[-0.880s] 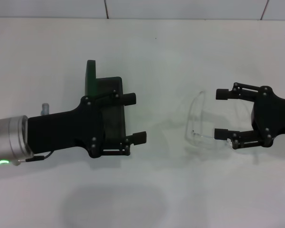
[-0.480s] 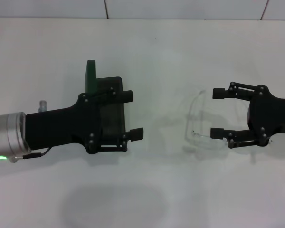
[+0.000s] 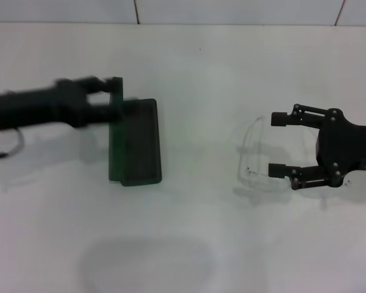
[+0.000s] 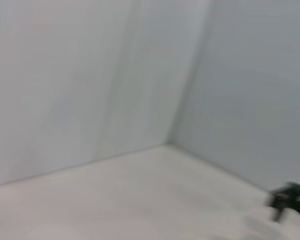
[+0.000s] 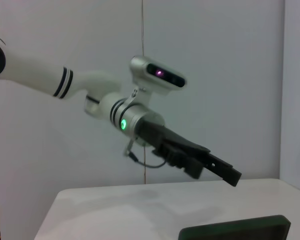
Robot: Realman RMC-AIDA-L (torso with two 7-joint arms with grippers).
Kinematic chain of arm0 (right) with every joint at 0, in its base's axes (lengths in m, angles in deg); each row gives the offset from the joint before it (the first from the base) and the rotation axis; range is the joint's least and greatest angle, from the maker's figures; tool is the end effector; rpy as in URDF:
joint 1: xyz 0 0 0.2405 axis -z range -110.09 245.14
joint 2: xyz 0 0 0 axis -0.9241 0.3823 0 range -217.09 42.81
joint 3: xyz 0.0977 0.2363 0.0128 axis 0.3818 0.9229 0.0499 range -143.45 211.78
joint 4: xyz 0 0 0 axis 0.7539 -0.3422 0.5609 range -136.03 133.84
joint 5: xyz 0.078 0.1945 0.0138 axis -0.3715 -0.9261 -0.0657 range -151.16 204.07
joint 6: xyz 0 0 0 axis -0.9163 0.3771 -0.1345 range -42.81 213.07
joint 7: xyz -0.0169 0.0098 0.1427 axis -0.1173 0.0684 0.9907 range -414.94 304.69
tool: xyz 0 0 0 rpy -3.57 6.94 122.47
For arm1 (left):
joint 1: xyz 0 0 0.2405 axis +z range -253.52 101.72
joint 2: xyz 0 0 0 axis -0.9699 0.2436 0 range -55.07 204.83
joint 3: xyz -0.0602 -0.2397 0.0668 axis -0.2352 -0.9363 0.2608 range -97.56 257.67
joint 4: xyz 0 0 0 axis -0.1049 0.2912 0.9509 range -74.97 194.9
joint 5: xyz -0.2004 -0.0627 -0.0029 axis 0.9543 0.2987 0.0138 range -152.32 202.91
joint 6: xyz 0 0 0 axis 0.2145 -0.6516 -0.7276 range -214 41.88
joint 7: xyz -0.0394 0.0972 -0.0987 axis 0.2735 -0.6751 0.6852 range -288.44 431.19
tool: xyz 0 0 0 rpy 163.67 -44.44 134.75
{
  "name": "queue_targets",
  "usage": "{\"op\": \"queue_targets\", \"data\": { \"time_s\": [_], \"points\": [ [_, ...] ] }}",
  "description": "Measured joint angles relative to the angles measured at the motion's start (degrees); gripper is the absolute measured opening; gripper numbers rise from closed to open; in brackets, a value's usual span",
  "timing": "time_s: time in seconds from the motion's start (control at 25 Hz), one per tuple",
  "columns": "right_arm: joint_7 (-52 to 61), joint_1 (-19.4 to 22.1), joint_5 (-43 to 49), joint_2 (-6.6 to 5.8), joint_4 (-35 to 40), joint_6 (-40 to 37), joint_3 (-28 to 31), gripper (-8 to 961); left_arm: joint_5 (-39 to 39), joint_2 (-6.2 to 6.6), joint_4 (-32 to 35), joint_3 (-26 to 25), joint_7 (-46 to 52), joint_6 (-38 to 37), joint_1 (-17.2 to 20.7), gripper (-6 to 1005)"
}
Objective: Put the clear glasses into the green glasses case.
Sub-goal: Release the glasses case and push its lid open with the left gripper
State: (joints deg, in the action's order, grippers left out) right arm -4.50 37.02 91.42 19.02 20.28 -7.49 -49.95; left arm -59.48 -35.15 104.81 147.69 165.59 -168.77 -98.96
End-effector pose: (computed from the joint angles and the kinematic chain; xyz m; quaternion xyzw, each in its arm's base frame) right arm 0.2495 0.3136 0.0111 -0.9414 0.0139 0.3237 0.0937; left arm -0.2494 0.3360 0.0378 -0.9137 -0.2669 -0.2814 0.1209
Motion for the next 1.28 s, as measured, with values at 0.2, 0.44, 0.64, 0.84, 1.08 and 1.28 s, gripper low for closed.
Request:
{"op": "queue_targets", "data": {
  "time_s": [0.2,0.44,0.64,0.84,1.08,1.28],
  "points": [
    [-0.04,-0.02,0.03,0.04,0.00,0.02,0.00,884,-17.14,-3.45,13.12,-10.76,18.70,0.59,1.16,827],
    [-0.56,0.00,0.05,0.31,0.00,0.08,0.00,884,-30.71,-8.04,16.18,-14.04,26.82,1.87,-0.48,814],
    [-0.61,0.01,0.56,0.70,-0.01,0.17,0.00,884,-34.96,-9.10,15.99,-13.95,29.76,2.69,-2.29,803],
    [-0.62,0.10,1.45,1.05,0.10,0.51,0.00,884,-36.56,-9.32,15.75,-13.60,32.13,4.16,-3.09,791],
    [-0.62,0.45,1.48,1.20,0.14,0.61,0.00,884,-38.72,-9.43,15.73,-10.24,36.63,7.91,-3.38,778],
    [-0.60,0.53,1.48,1.54,0.14,2.58,0.00,884,-42.25,-9.41,15.58,-7.86,39.77,10.58,-4.74,767]
  ]
}}
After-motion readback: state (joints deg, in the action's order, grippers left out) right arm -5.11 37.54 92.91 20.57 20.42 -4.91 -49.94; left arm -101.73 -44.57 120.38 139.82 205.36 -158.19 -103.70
